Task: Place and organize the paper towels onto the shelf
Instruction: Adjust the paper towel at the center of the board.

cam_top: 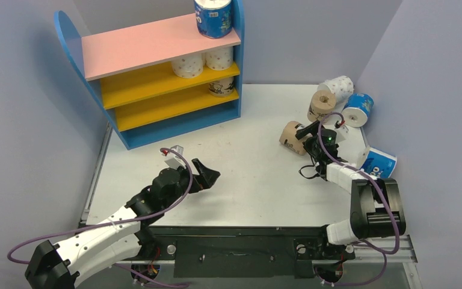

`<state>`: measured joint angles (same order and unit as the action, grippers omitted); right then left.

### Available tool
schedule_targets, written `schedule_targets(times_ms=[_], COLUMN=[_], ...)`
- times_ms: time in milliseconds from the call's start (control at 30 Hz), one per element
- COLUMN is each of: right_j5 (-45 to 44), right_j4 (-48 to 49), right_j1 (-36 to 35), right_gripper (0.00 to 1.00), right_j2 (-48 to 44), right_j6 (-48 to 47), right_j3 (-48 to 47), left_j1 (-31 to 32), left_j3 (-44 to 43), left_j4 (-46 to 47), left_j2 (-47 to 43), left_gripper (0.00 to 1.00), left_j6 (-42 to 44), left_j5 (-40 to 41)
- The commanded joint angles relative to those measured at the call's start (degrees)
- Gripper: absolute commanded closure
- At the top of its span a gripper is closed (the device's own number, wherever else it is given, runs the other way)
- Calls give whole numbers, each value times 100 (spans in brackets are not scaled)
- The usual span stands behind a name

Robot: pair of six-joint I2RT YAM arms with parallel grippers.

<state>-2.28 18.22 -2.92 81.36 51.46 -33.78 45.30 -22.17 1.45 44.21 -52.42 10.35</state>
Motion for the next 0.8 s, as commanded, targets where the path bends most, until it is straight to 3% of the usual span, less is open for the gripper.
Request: schedule_targets(times_ms=[0,367,567,767], right_j5=[158,514,602,520], right_j4=[724,1942,2318,2082], right_j1=[63,67,51,-111], right_gripper=[15,28,52,61], right_j2=[294,778,803,362], right_j6=[-35,92,233,189], right_j3=[-240,26,159,322], left_j1=[21,21,20,17], left_j3=[66,143,175,183], left_j4=[-24,-297,-451,-544], left_j2=[-158,-411,-535,-579], left_gripper=[4,4,4,4], left_j6=[-57,-82,-129,-179], left_j5=[126,281,339,369])
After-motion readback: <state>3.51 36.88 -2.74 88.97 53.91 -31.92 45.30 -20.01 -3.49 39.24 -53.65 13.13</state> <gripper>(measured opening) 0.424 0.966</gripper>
